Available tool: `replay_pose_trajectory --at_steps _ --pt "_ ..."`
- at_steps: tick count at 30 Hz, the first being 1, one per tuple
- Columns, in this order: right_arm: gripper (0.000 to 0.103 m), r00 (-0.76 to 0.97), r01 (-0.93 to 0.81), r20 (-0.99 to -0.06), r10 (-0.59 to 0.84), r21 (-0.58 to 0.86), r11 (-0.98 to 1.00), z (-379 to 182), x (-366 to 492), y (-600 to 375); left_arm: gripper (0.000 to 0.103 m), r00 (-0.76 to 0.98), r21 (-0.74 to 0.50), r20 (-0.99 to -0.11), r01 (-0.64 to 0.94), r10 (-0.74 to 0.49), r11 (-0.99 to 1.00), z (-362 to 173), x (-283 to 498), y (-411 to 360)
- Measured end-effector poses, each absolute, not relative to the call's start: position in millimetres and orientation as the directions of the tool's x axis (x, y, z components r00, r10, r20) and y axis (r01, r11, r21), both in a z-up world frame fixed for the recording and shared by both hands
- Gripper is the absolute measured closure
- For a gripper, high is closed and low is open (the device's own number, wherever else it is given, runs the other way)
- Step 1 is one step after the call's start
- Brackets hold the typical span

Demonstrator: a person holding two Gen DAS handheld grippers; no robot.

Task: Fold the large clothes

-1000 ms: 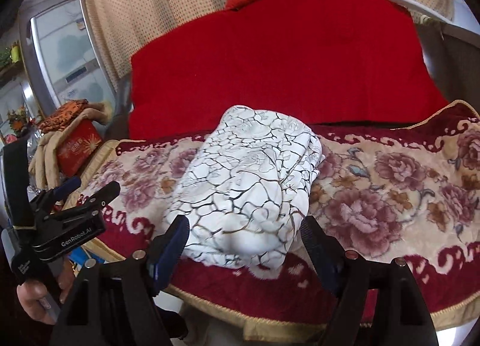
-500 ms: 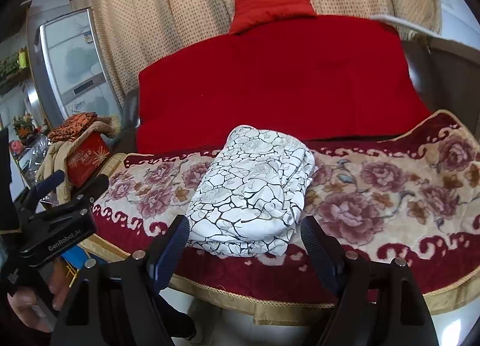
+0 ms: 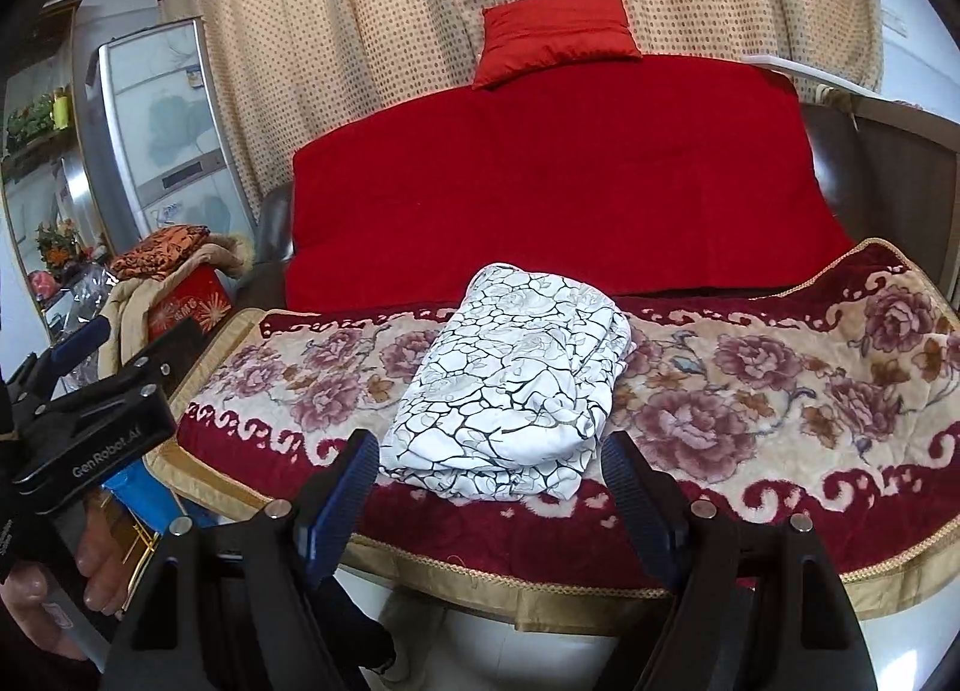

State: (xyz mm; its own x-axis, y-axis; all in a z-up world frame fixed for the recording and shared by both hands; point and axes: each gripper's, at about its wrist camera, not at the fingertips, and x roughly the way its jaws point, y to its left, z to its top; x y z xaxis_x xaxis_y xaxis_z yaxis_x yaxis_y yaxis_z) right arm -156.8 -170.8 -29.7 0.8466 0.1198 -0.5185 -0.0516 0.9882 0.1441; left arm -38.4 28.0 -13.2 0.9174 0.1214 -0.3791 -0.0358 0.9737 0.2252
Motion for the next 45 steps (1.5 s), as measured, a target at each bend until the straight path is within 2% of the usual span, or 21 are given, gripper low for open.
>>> replay_pose_trajectory --at_steps 21,45 --pt "0.023 0.890 -0.056 -0.442 0.111 0.135 0.989 3 -184 -161 0.003 0.943 0.186 -0.306 -0.078 0.133 0.980 18 -73 46" --pt "0.023 0.911 -0.066 -0.396 0.114 0.133 0.989 17 -206 -157 0.001 0.960 0.163 -0.253 -0.076 0.117 0.984 38 -99 48"
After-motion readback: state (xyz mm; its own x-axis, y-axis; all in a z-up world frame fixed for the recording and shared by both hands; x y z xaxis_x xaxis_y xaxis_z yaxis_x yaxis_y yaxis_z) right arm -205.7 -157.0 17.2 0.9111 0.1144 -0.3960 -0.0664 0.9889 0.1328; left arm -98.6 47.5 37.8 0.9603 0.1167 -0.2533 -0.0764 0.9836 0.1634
